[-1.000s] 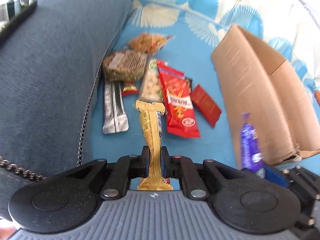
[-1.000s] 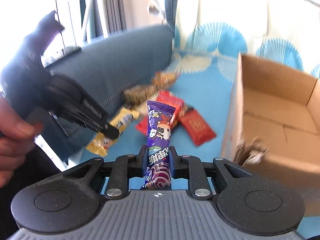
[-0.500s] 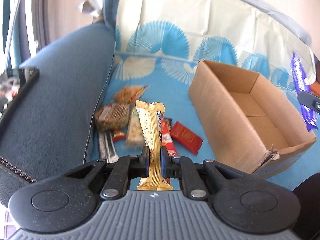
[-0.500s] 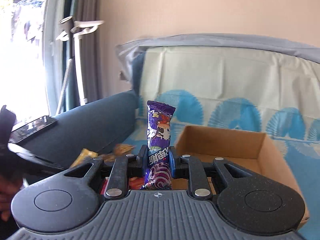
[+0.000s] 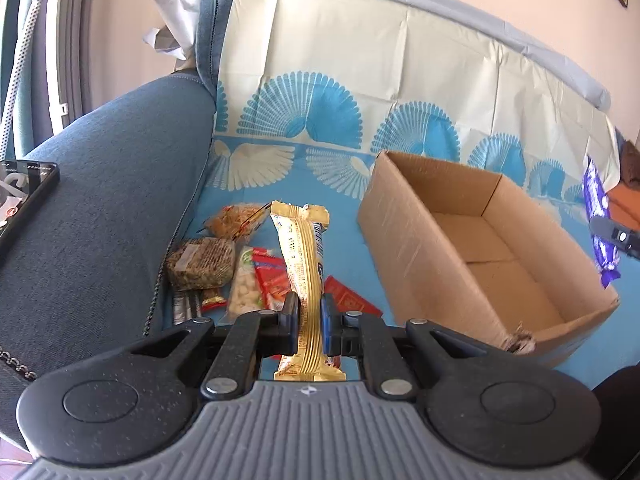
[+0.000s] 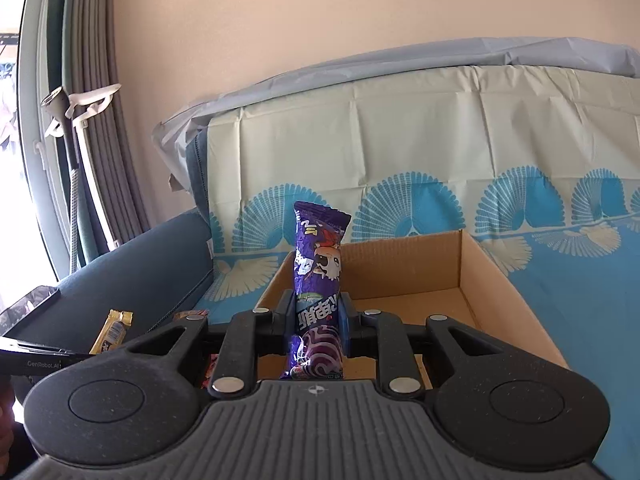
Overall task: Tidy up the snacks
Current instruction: 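Carry the purple bar and yellow wafer bar over the cardboard box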
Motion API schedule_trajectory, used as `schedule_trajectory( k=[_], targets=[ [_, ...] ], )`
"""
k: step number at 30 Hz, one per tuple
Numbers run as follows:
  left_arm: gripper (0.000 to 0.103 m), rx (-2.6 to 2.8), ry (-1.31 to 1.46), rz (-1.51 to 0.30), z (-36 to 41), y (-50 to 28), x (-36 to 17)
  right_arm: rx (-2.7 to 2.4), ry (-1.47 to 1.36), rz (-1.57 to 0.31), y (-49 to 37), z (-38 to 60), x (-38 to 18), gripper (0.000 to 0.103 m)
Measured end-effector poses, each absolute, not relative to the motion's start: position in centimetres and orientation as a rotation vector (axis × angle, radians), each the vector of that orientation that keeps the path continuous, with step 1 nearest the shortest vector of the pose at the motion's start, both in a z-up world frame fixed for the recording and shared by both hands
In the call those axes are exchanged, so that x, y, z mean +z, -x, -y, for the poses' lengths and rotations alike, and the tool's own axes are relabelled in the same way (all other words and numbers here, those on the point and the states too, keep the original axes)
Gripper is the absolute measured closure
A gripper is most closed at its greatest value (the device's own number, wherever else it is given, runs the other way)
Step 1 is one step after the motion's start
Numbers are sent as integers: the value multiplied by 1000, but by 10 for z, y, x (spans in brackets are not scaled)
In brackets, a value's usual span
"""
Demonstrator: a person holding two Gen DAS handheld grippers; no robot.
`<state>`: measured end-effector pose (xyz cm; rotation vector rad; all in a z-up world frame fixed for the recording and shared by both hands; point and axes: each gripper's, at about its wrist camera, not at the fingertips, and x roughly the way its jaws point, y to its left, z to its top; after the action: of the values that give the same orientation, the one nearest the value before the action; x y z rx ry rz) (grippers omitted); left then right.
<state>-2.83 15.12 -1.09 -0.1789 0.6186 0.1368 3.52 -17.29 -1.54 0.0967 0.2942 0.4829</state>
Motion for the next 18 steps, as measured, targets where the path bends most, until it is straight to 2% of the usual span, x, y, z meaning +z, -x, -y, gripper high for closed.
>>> schedule_trajectory(
  k=[18],
  targets=[
    [92,-90,202,-474,-76,-4,23,314,-98,-221,-67,227,8,81]
  ],
)
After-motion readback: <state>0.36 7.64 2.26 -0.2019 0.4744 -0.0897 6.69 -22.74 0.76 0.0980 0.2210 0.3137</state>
